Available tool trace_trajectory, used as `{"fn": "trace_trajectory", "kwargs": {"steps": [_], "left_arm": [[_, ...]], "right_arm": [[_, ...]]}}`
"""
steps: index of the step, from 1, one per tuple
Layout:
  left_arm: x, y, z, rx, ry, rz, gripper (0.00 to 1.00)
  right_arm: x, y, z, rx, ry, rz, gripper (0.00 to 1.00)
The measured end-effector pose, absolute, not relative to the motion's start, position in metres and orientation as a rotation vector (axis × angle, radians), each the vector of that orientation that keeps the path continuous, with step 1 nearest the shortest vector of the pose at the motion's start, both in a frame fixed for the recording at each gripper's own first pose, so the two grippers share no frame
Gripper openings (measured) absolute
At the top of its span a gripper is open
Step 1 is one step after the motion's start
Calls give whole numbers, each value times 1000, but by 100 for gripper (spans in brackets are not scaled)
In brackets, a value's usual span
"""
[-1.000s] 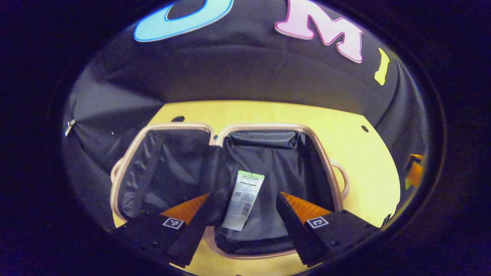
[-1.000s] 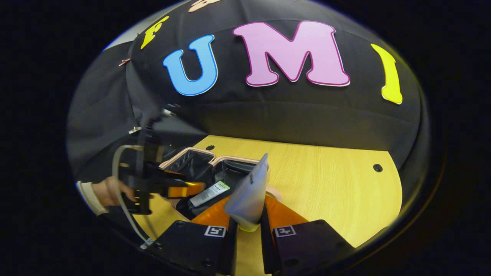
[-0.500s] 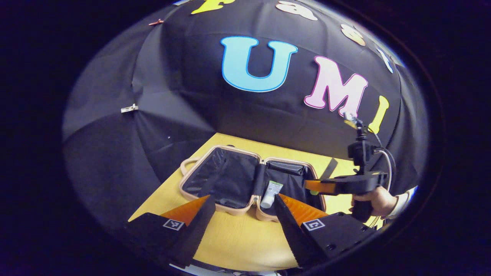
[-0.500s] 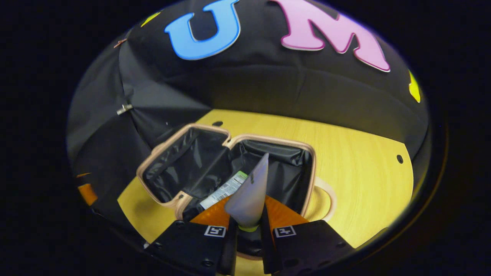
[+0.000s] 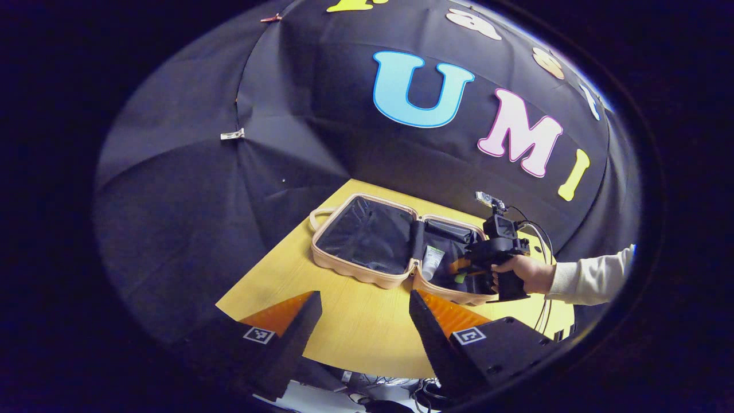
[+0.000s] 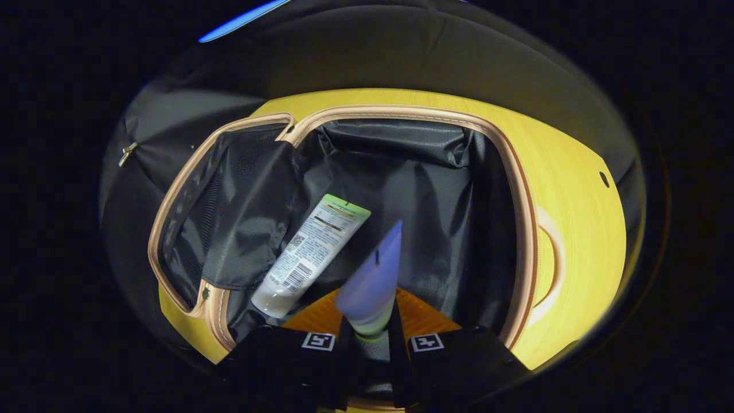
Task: First open the suitcase, pack the skin care products into it, and then close the suitcase.
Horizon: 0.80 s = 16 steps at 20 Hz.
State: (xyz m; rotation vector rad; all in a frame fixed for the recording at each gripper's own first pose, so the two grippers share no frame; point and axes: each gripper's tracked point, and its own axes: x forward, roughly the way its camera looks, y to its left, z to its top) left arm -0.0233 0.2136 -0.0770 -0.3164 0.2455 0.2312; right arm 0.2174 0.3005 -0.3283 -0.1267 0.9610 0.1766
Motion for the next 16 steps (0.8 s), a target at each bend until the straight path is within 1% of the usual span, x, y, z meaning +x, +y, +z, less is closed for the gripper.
{"fn": "trace_trajectory", "kwargs": {"steps": [2, 3, 4, 6, 7, 9, 13, 15, 16], "left_arm": [[-15, 227, -77, -300, 245, 243, 96], [-7, 233, -76, -290, 241, 247, 96], [1, 243, -73, -281, 233, 256, 96], [25, 260, -69, -277, 221, 256, 96], [37, 271, -68, -279, 218, 254, 96], [66, 302, -62, -289, 205, 256, 96], [133, 369, -75, -260, 245, 272, 96], [171, 397, -70, -259, 213, 250, 96], [188, 404, -73, -300, 227, 226, 94]], "right_arm": [[219, 304, -312, -119, 913, 183, 54], [218, 305, -301, -109, 888, 183, 51], [215, 308, -287, -91, 856, 190, 77], [213, 307, -248, -65, 741, 195, 82], [205, 305, -231, -58, 698, 202, 95], [190, 294, -201, -49, 632, 206, 97], [149, 267, -158, -27, 546, 210, 98], [121, 247, -143, -24, 521, 211, 97], [108, 232, -140, -43, 514, 195, 98]]}}
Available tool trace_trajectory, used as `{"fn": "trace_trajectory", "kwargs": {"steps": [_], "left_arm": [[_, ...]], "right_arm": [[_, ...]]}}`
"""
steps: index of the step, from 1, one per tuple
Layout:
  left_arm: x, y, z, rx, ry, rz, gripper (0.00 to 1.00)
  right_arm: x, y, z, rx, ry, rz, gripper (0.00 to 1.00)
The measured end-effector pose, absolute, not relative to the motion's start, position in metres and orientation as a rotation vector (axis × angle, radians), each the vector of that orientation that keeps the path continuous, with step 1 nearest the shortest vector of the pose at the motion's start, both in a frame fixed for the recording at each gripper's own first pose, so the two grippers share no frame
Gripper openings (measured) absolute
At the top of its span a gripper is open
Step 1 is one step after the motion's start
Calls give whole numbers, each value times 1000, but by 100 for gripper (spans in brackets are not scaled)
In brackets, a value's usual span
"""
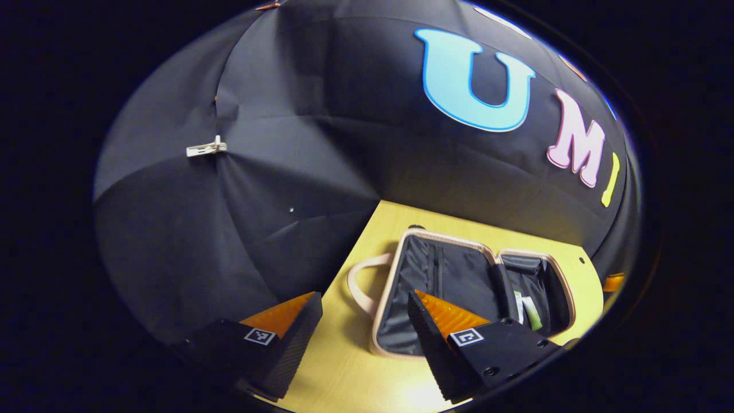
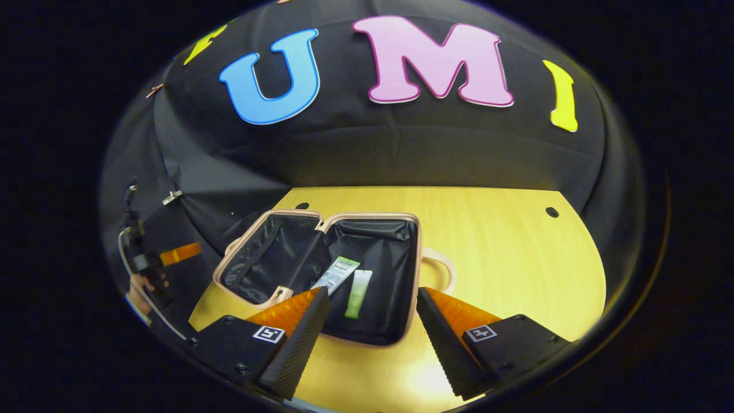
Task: First open the suitcase, pack the skin care products into it, and then close the suitcase.
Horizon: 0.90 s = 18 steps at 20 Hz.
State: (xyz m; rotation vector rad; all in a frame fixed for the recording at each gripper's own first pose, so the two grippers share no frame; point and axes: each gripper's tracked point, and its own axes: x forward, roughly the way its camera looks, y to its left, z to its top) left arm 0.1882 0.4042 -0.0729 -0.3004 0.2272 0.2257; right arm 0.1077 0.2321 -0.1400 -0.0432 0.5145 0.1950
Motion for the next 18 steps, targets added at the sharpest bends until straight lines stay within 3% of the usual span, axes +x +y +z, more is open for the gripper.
{"fn": "trace_trajectory", "kwargs": {"steps": [4, 7, 8, 12, 14, 15, 16, 17, 18], "left_arm": [[251, 432, -110, -530, 338, 179, 92], [281, 439, -133, -619, 401, 156, 79], [288, 438, -140, -629, 428, 147, 70], [297, 430, -174, -660, 554, 130, 67], [302, 426, -175, -710, 542, 121, 55], [301, 427, -174, -736, 537, 131, 27], [302, 424, -174, -762, 522, 125, 25], [301, 426, -166, -784, 494, 118, 17], [300, 425, -155, -798, 456, 108, 18]], "right_arm": [[40, 188, -136, 41, 567, 52, 98], [14, 176, -135, 134, 572, -6, 97], [10, 168, -137, 107, 577, -21, 97], [4, 149, -136, 84, 579, -59, 98], [0, 141, -140, 71, 585, -71, 98], [-1, 138, -141, 65, 588, -73, 97], [1, 135, -142, 62, 591, -74, 97], [2, 132, -143, 64, 592, -75, 97], [2, 127, -143, 65, 592, -76, 97]]}}
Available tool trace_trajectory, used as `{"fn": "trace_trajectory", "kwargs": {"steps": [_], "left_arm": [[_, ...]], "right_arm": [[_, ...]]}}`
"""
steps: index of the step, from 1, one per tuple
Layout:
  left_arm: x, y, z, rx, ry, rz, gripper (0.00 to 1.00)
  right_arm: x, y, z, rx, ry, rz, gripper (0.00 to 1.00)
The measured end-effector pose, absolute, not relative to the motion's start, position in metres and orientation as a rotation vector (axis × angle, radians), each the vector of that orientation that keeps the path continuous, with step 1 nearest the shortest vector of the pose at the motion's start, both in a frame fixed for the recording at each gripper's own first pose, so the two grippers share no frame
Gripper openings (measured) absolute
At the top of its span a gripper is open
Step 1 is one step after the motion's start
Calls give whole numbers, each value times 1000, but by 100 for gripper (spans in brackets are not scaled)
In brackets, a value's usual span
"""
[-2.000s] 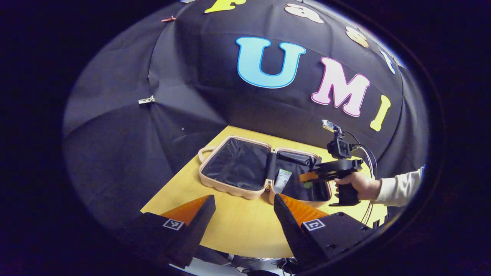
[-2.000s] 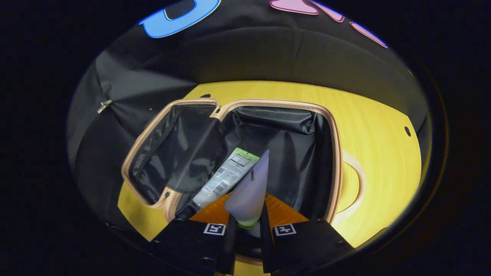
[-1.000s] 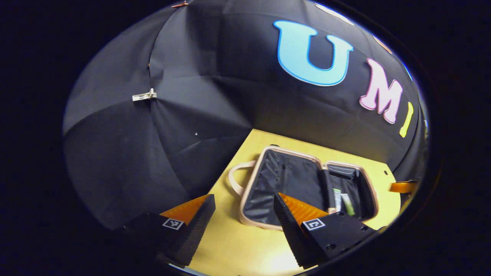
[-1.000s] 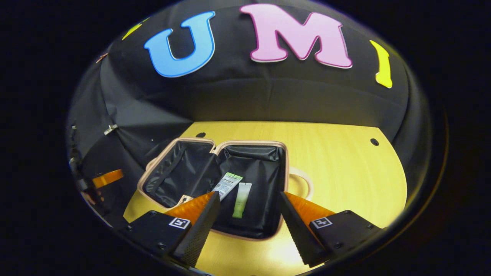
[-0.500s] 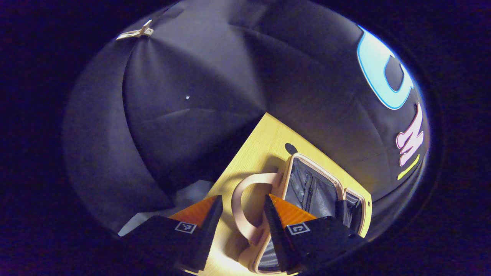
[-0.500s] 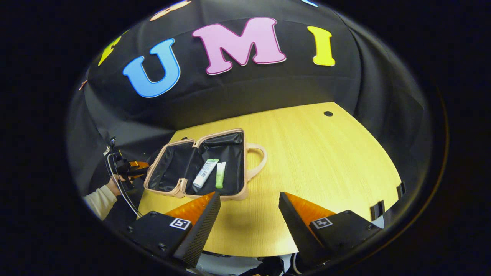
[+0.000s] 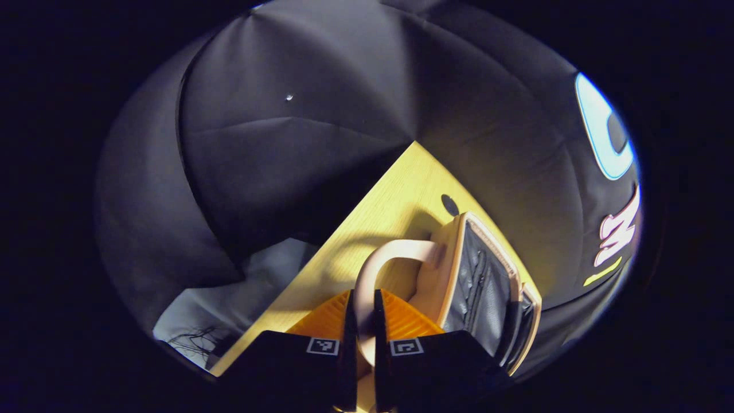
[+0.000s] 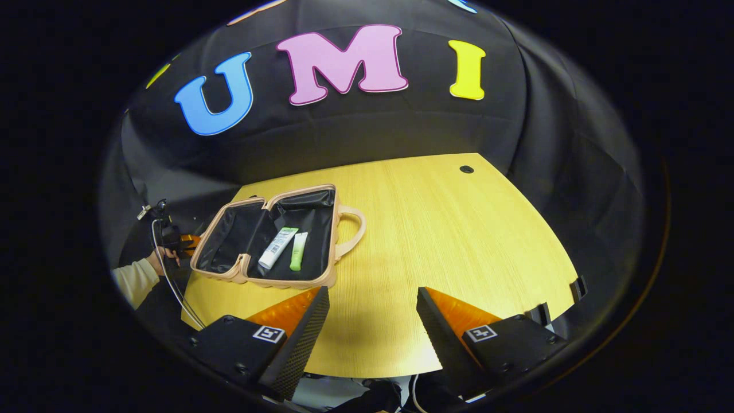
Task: First open the suitcase, pack the skin care products into it, and then close the suitcase.
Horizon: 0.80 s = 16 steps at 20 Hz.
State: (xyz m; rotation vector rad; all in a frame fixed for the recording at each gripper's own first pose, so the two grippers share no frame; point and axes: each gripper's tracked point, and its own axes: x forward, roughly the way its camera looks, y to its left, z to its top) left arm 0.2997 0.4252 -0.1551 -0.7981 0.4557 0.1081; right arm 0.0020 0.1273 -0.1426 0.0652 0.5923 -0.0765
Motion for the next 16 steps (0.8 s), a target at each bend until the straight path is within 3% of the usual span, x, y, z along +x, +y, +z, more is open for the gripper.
{"fn": "trace_trajectory", "kwargs": {"steps": [2, 7, 11, 16], "left_arm": [[291, 422, -141, -717, 438, 113, 8], [262, 390, -25, -386, 314, 62, 6], [235, 297, 72, -219, 217, -55, 6], [217, 143, 113, -152, 193, -166, 6]], "right_arm": [[5, 120, -142, 68, 589, -76, 98], [13, 94, -132, 93, 555, -104, 98], [27, 75, -123, 91, 537, -83, 98], [44, 50, -115, 106, 514, -19, 98]]}}
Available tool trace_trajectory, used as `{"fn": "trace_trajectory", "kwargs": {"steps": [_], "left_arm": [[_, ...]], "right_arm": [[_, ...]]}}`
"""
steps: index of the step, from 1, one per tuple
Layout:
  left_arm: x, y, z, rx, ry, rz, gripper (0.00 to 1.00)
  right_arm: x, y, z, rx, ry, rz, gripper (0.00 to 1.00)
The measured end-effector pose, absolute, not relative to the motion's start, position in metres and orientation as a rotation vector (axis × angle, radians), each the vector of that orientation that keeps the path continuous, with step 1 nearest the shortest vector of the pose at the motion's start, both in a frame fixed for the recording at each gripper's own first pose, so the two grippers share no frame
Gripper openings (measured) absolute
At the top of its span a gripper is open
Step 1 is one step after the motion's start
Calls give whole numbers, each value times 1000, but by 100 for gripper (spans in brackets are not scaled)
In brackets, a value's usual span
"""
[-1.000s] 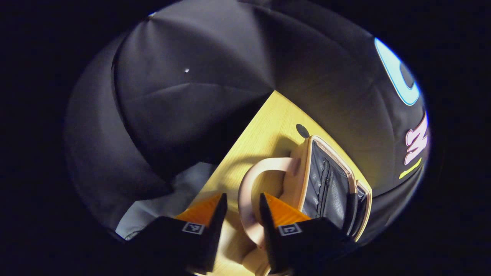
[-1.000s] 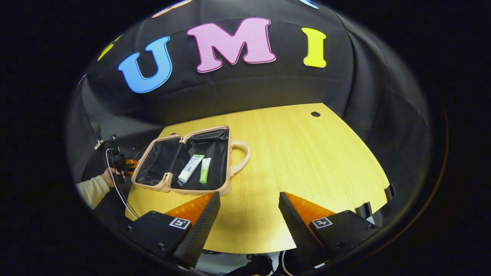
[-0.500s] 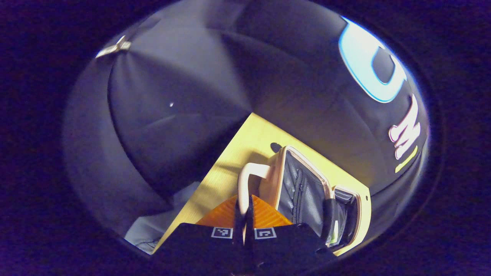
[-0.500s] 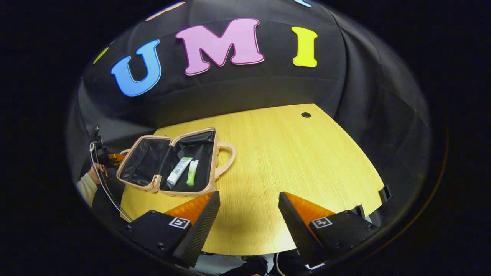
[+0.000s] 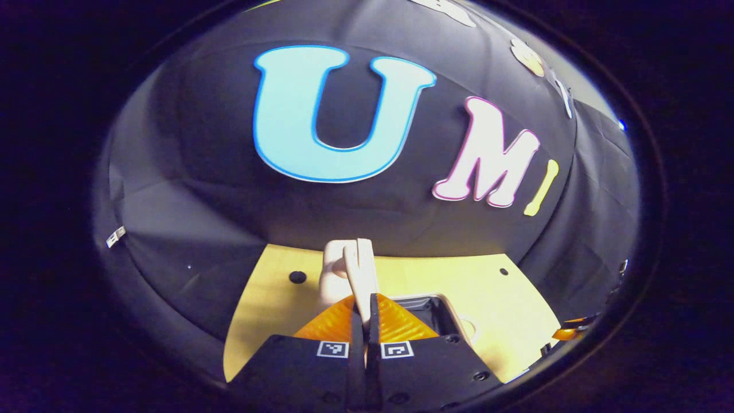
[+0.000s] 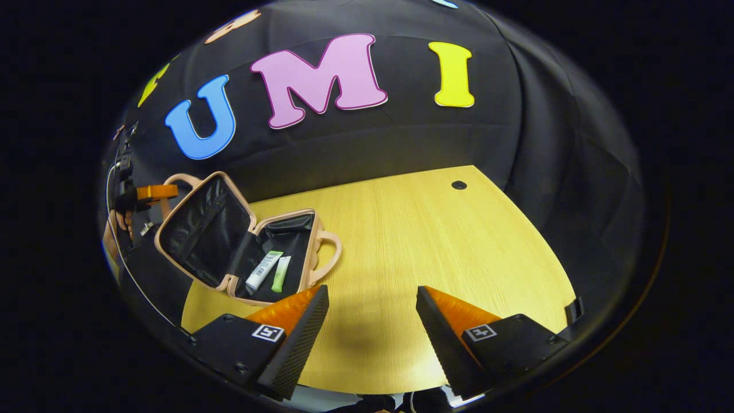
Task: First open the suitcase, pack the skin care products into it, and then close the suitcase.
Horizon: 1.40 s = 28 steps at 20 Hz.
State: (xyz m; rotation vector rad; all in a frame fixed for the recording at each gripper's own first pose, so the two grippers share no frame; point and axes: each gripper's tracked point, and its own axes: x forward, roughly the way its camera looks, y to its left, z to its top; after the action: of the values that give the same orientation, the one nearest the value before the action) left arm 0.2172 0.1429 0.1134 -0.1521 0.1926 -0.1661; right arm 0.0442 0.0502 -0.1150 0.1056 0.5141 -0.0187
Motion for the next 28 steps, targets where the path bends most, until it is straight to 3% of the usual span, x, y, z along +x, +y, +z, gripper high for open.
{"fn": "trace_trajectory", "kwargs": {"steps": [6, 14, 16, 18, 19, 20, 21, 22, 28], "left_arm": [[244, -46, 45, -176, 314, -251, 6], [298, -131, -87, -29, 542, -114, 8], [298, -132, -90, -45, 530, -80, 18], [290, -141, -81, -100, 495, -94, 38], [284, -144, -70, -125, 458, -103, 51], [269, -145, -50, -146, 391, -122, 73], [255, -141, -33, -146, 333, -121, 80], [239, -139, -11, -139, 267, -125, 96], [118, -95, 94, -66, -33, -60, 96]], "right_arm": [[62, 7, -104, 163, 483, 59, 98], [70, -18, -106, 115, 514, 187, 98], [74, -25, -101, 113, 497, 180, 97], [78, -32, -99, 45, 481, 162, 98], [80, -36, -94, 20, 465, 152, 97], [82, -35, -84, 27, 439, 145, 97], [85, -33, -75, 47, 421, 141, 98], [86, -30, -65, 62, 401, 131, 98], [71, 2, -18, 96, 320, 124, 97]]}}
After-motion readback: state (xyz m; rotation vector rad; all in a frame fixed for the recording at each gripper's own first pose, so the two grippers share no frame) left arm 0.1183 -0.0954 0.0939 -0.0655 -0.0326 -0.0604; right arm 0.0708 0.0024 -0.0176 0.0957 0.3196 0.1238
